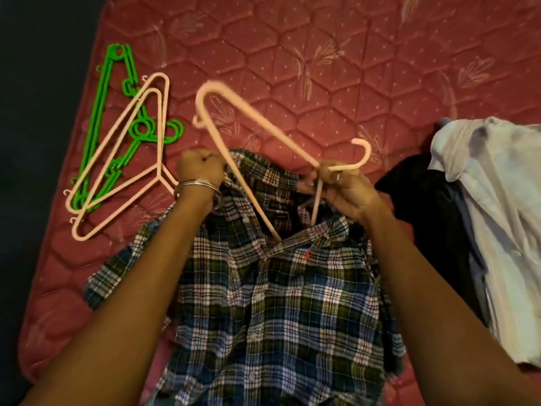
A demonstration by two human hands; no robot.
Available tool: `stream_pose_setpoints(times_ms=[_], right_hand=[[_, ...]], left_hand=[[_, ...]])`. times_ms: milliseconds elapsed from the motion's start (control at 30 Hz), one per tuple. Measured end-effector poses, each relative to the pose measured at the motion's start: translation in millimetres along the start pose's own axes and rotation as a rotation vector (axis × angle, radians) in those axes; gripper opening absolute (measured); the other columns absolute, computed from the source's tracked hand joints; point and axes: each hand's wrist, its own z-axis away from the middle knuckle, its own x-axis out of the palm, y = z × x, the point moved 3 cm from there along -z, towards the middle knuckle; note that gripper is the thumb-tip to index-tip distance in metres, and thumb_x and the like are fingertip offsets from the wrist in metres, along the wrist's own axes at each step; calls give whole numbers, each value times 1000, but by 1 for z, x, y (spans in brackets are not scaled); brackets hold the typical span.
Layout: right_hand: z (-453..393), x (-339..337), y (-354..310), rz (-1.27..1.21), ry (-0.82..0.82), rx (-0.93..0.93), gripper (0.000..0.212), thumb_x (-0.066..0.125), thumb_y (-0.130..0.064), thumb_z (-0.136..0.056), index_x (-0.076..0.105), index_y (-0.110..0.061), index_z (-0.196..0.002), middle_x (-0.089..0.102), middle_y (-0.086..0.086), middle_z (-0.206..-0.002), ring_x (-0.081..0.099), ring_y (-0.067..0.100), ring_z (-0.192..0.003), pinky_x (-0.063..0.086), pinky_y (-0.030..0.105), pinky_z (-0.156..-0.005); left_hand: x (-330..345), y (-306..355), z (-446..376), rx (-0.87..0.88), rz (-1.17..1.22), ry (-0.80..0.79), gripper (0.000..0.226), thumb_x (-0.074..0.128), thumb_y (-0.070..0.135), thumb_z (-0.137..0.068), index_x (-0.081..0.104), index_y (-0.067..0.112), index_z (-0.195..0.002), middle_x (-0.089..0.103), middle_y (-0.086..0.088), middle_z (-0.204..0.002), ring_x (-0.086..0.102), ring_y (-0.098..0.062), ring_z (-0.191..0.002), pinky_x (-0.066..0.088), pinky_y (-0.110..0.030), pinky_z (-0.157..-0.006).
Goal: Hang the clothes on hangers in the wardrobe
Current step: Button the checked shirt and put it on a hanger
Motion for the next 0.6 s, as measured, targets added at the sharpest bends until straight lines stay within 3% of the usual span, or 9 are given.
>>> stream_pose_setpoints(times_ms=[67, 100, 200, 300, 367, 500, 600], right_hand=[[11, -6, -5, 179, 11, 96, 18, 72, -8, -69, 71, -4, -86, 65, 9, -68, 66, 20, -69, 59, 42, -71], [18, -12, -13, 234, 14, 113, 27, 82, -14, -63, 72, -6, -87, 65, 9, -68, 67, 20, -68, 59, 43, -70], [37, -25, -38, 337, 41, 106, 48, 92, -24, -47, 74, -7, -89, 66, 11, -69, 67, 22, -65, 59, 44, -66], [51, -10, -35, 714, 43, 203, 23, 78, -7, -68, 70, -4, -90, 68, 6, -61, 64, 15, -53, 52, 25, -48], [55, 3, -24, 934, 0, 228, 16, 67, 3, -82, 72, 0, -98, 69, 0, -60, 62, 6, -52, 49, 19, -46], [49, 12, -22, 962, -7, 112, 16, 64, 5, -86, 73, -4, -96, 73, 3, -72, 68, 15, -70, 59, 31, -69], [37, 28, -27, 932, 40, 29, 15, 67, 7, -83, 70, 7, -97, 72, 1, -68, 67, 13, -62, 57, 28, -59]], left_hand=[[-16, 2, -7, -15, -14, 53, 23, 68, 11, -78, 61, 12, -56, 44, -7, -53, 40, -18, -55, 34, -27, -54], [-23, 3, -8, -8, -14, 70, 16, 70, 11, -77, 67, 9, -62, 54, -8, -56, 47, -20, -57, 40, -27, -57], [-37, 2, -7, 4, -57, 100, 5, 73, 13, -75, 73, 8, -73, 69, -12, -77, 65, -28, -81, 53, -34, -78], [-44, 8, -1, 43, -89, 120, 9, 69, 12, -77, 75, 6, -81, 70, -12, -83, 64, -26, -83, 52, -30, -77], [-42, 20, 4, 136, -176, 86, 11, 69, 15, -78, 75, 6, -80, 66, -9, -76, 60, -22, -76, 48, -28, -71], [-32, 42, 20, 355, -461, -71, 21, 73, 26, -77, 76, 6, -79, 70, -16, -72, 64, -29, -71, 52, -36, -67], [-21, 42, 36, 399, -491, -159, 17, 73, 22, -78, 76, 5, -83, 66, -11, -68, 60, -25, -67, 49, -36, -64]])
